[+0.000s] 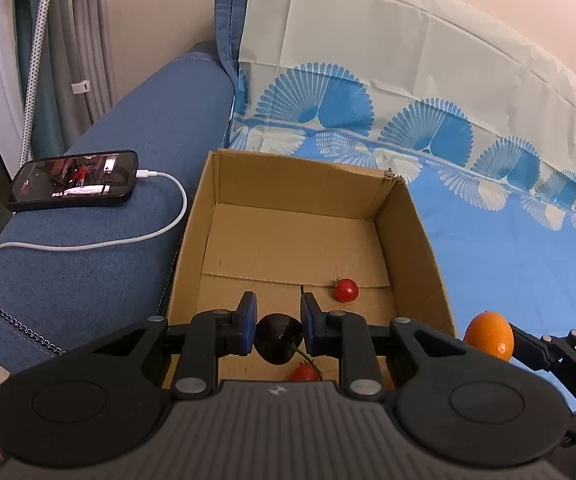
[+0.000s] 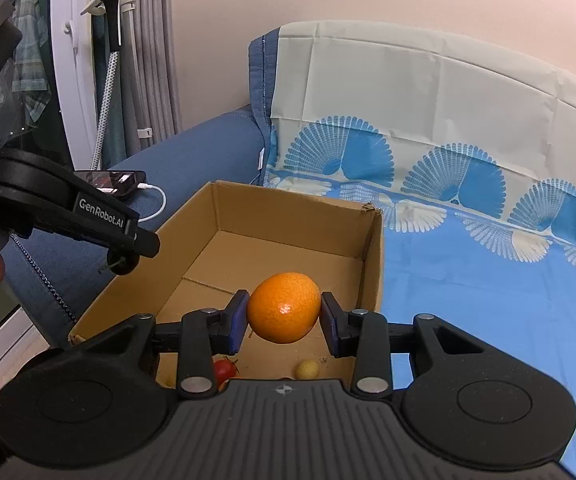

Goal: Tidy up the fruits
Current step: 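Carry the small orange and dark cherry in both grippers over the box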

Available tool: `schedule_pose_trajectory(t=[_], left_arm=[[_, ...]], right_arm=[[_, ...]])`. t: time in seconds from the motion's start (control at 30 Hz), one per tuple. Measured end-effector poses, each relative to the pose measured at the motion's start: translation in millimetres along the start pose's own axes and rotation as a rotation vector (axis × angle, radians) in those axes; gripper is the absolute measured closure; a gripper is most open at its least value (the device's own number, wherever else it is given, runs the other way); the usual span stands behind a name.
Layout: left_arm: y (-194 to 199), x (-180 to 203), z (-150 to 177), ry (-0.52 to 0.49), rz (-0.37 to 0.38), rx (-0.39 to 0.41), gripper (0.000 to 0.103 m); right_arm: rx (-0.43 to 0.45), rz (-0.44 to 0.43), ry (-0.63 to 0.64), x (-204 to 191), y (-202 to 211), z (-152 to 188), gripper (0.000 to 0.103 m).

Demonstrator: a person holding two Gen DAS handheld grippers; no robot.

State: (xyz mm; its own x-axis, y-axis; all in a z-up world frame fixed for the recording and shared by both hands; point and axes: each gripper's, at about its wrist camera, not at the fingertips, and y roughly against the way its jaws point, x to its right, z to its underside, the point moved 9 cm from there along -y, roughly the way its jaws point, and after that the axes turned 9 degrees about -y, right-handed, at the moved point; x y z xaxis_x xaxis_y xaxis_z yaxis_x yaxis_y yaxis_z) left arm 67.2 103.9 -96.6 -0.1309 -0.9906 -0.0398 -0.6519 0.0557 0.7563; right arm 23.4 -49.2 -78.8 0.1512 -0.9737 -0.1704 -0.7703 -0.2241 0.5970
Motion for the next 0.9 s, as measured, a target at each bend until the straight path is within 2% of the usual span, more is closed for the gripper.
schedule_pose_trajectory(t=[0.33, 0.9], left_arm=[[-27.2, 2.0, 0.1, -0.014, 0.002, -0.044, 0.077], [-89.8, 1.2, 15.4, -0.062, -0.021, -0.172, 0.077]], right_arm=[[-0.048, -0.003, -0.008, 6.2, -22.4, 6.6, 0.064], [-0.161, 0.015, -0.016, 21.7, -80.5, 28.4, 0.064]])
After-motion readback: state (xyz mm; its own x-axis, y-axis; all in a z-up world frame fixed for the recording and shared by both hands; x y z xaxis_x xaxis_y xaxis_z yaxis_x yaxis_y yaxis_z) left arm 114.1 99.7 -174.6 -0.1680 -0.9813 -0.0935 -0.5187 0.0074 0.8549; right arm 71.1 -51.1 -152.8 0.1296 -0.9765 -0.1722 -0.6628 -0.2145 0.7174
